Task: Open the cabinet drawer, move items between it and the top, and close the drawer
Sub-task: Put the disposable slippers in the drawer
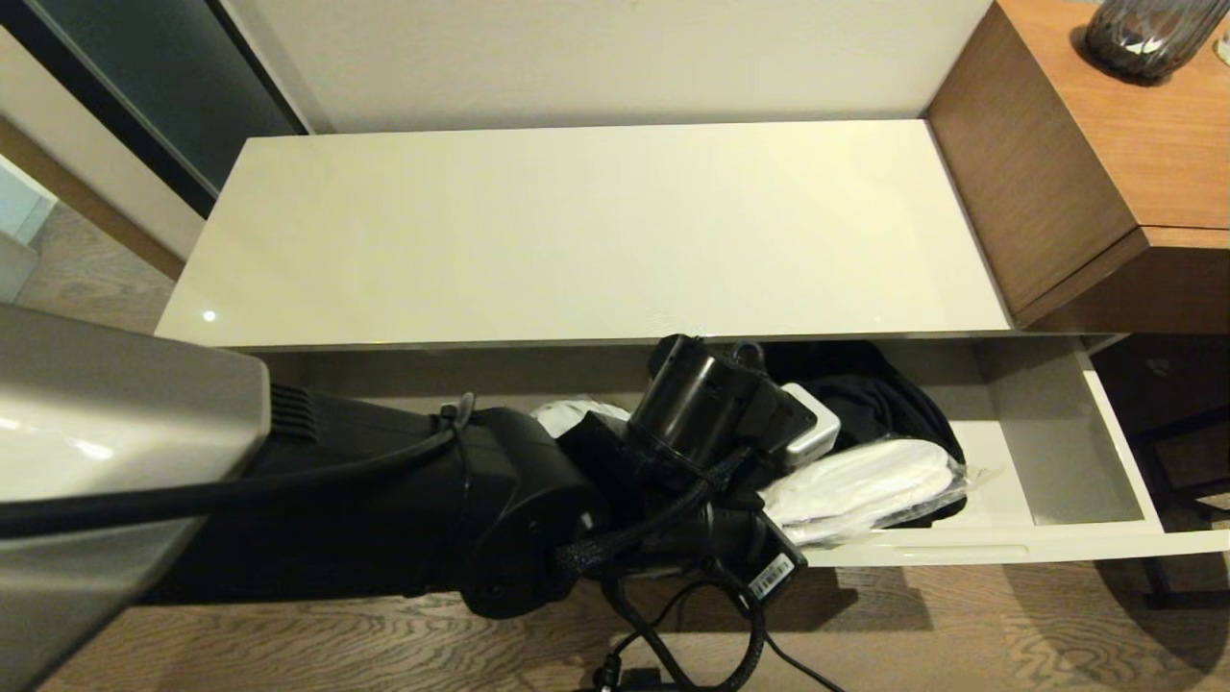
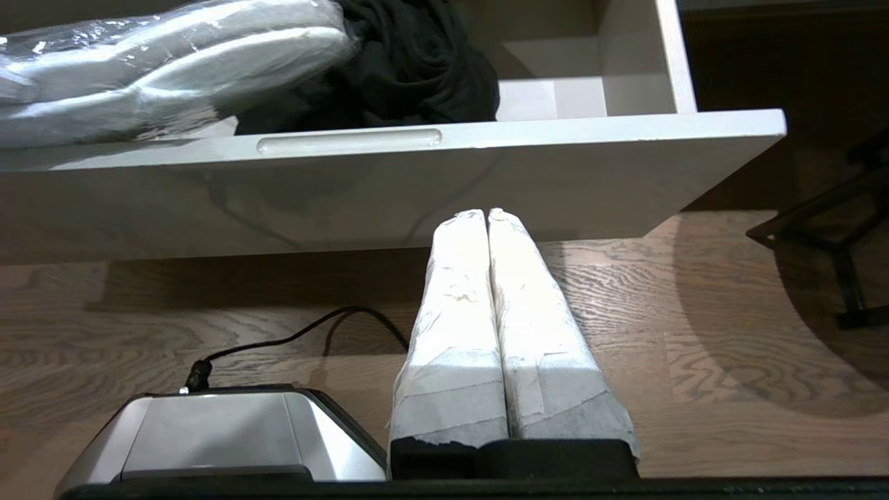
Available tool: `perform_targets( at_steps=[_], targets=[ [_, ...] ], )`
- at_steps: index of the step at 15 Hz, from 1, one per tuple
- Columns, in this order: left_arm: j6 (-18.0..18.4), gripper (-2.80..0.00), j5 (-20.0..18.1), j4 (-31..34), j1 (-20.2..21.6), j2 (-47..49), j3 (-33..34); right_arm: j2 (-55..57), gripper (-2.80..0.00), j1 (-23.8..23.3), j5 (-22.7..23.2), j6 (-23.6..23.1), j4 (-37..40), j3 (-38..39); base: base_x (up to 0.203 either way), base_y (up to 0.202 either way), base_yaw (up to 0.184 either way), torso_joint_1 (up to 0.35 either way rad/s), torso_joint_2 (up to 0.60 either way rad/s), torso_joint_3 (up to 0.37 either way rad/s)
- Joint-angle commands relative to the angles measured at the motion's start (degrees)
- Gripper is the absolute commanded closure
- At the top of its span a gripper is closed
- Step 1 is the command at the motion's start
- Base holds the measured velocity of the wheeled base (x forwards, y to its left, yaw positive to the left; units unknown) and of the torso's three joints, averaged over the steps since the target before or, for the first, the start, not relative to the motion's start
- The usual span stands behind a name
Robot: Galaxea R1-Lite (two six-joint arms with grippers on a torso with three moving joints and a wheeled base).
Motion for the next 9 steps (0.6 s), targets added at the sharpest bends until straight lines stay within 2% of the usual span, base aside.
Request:
perform_targets(
  at_steps=[1, 5, 7, 9],
  targets=[
    [0.57, 0.0, 0.12, 0.08, -0.03, 0.73, -0.34, 0.07, 0.0, -0.02, 0.0, -0.01, -0.01, 0.18, 0.0, 0.0, 0.0, 0.0, 0.0, 0.0],
    [0.91, 0.0, 0.76, -0.12, 0.77, 1.97, -1.22, 0.07, 0.0, -0.02, 0.0, -0.01, -0.01, 0.18, 0.0, 0.0, 0.0, 0.0, 0.0, 0.0],
    [0.49, 0.0, 3.46, -0.89, 3.23, 3.45, -1.74, 0.07, 0.0, -0.02, 0.0, -0.01, -0.1, 0.18, 0.0, 0.0, 0.0, 0.0, 0.0, 0.0],
    [0.81, 0.0, 3.61, -1.3, 4.11, 4.05, -1.84, 0.07, 0.0, -0.02, 0.0, -0.18, -0.01, 0.18, 0.0, 0.0, 0.0, 0.0, 0.0, 0.0]
  ],
)
